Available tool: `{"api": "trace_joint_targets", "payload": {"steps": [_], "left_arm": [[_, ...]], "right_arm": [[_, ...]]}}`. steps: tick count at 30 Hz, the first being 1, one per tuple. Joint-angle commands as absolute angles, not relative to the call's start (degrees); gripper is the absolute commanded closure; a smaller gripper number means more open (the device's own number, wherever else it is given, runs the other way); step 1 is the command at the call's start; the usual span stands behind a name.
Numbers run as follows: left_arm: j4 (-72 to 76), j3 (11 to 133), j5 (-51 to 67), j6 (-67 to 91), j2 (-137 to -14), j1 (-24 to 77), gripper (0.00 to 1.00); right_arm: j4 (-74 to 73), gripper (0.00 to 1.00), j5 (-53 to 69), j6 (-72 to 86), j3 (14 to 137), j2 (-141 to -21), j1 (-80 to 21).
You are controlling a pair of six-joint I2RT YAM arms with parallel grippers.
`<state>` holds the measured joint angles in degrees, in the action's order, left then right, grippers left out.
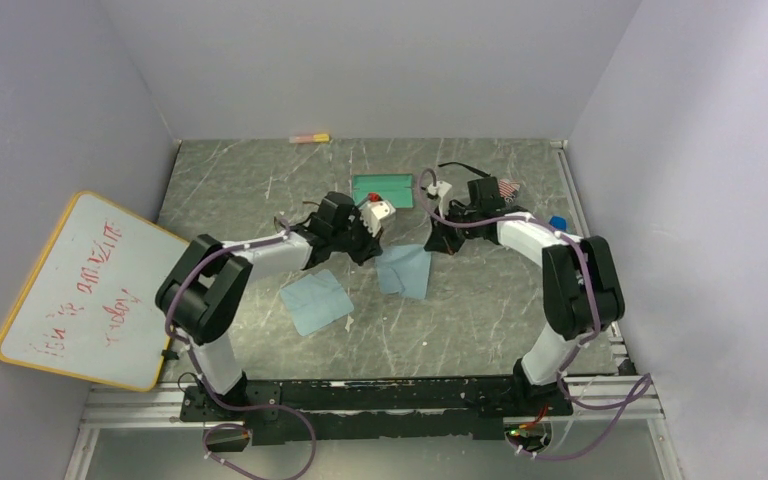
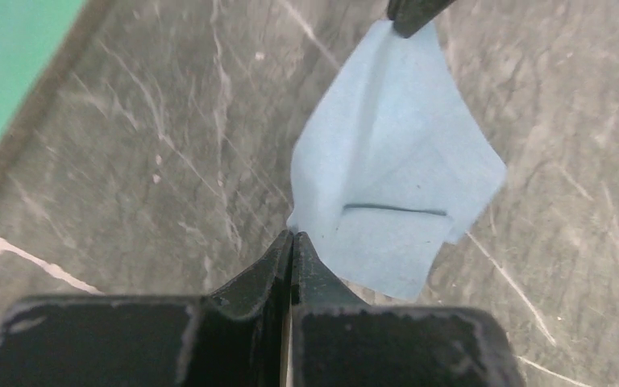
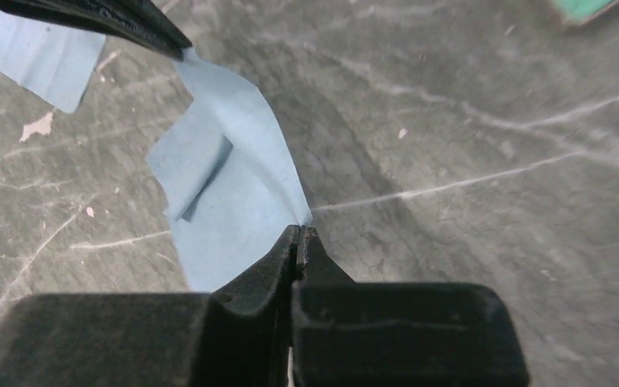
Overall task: Organize the sunglasses
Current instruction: Fold the glasses cleaning cloth at the center of the board.
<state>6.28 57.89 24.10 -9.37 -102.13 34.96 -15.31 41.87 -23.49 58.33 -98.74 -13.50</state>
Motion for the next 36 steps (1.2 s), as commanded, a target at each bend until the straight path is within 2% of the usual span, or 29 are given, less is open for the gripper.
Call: {"api": "trace_joint_targets", "payload": {"steps": [1,23,31,36], "left_arm": [[8.73,57.05,27.73,-11.60,-97.80,35.16,0.95],[7.47,49.29,37.41,-18.30,-78.73,35.73,0.95],[8.44,47.94,37.41,-15.92,-80.65,35.77,0.95],[11.70,48.13,31.58,-13.95,-83.56,35.77,0.95]], "right_arm": [[-13.08,1.00,42.55,-25.77,57.75,-93.81,-13.58],[-25.37,1.00,47.04,-38.70,51.15,-70.55,-14.48],[-22.87,1.00,47.09,-37.15,50.17,-71.12,-14.58],[-17.08,1.00,43.08,-33.53,49.62,-74.88,-14.92]]}}
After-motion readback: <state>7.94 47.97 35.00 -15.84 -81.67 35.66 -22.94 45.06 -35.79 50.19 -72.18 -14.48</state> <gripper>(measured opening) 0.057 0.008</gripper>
